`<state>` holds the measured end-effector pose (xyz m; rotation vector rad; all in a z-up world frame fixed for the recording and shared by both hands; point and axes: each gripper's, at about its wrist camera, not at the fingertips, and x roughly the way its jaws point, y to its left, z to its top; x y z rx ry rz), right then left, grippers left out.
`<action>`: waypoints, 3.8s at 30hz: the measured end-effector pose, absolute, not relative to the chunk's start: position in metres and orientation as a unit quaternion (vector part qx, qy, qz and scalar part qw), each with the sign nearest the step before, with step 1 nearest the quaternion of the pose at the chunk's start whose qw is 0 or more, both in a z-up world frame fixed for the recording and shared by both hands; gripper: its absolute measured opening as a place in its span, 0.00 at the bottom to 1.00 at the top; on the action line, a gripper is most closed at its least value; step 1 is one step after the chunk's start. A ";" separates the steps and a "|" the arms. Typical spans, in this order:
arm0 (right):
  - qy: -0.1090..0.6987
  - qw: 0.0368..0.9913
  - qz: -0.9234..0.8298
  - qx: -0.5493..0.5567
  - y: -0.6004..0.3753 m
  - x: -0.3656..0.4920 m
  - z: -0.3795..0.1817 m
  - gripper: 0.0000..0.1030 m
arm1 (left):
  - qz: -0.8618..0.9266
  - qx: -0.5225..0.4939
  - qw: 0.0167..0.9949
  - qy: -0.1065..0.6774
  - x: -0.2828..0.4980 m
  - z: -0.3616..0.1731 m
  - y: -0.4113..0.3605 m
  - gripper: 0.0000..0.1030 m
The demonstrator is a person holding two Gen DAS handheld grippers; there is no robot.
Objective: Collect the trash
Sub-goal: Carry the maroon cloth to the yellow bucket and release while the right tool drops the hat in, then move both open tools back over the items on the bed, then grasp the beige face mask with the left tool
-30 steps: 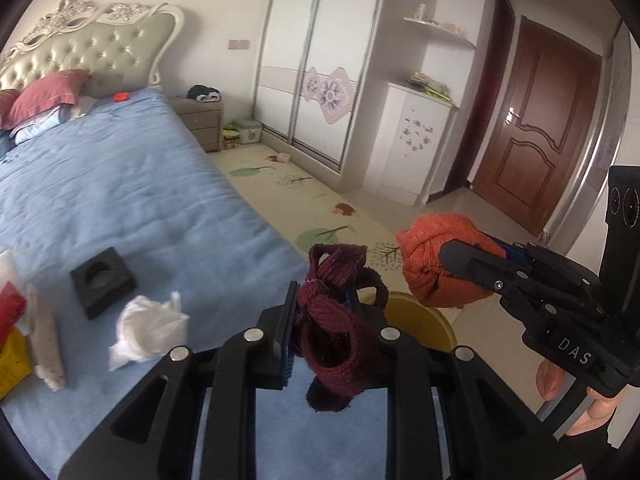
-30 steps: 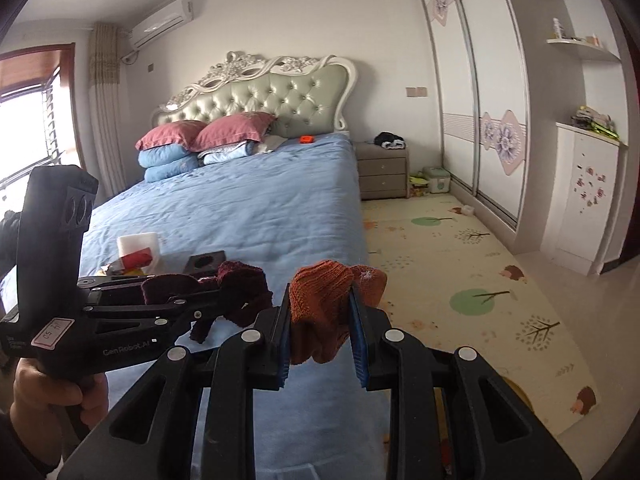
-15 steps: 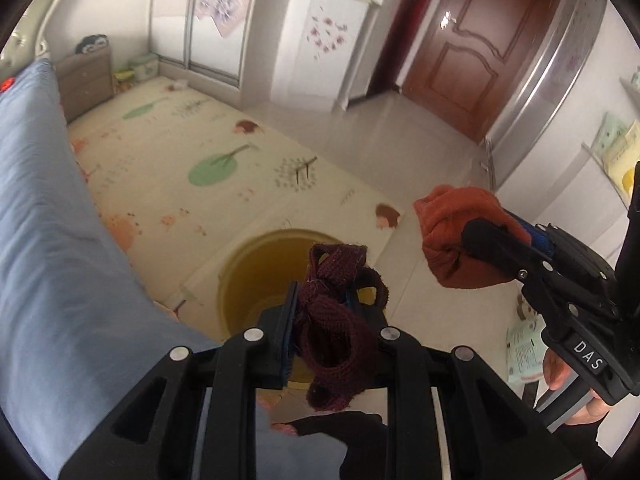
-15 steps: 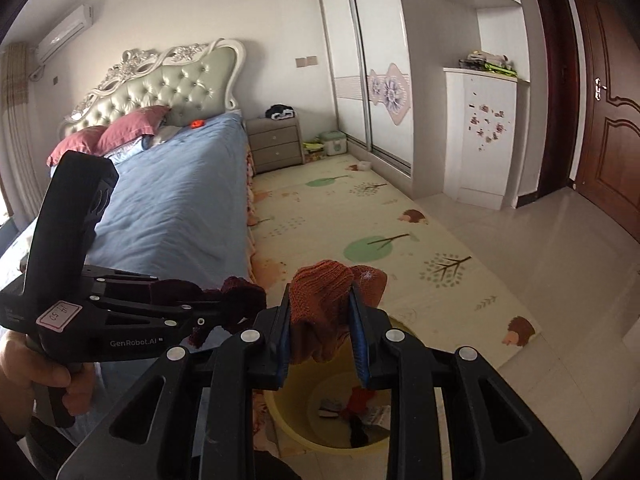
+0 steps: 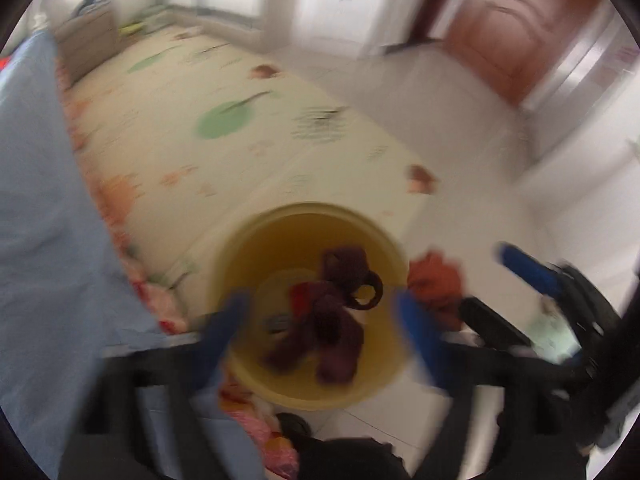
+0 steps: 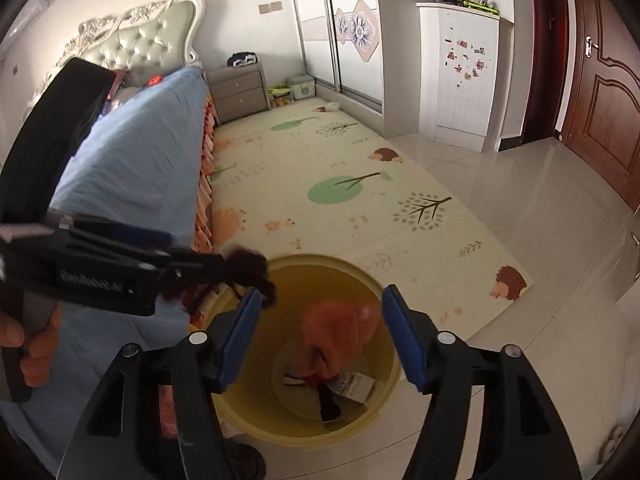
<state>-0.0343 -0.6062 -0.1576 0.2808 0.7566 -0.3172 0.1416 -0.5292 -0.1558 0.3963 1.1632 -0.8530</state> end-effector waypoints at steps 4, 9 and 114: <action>0.383 0.897 -0.137 0.171 -0.619 -0.034 -0.177 0.58 | -0.375 0.171 0.722 0.556 0.153 -0.167 -0.527 0.89; 0.383 0.893 -0.135 0.195 -0.622 -0.036 -0.182 0.57 | -0.388 0.191 0.715 0.550 0.144 -0.169 -0.530 0.89; 0.285 0.951 0.117 0.012 -0.254 0.110 -0.041 0.92 | -0.131 -0.018 0.907 0.399 0.213 -0.059 -0.059 0.35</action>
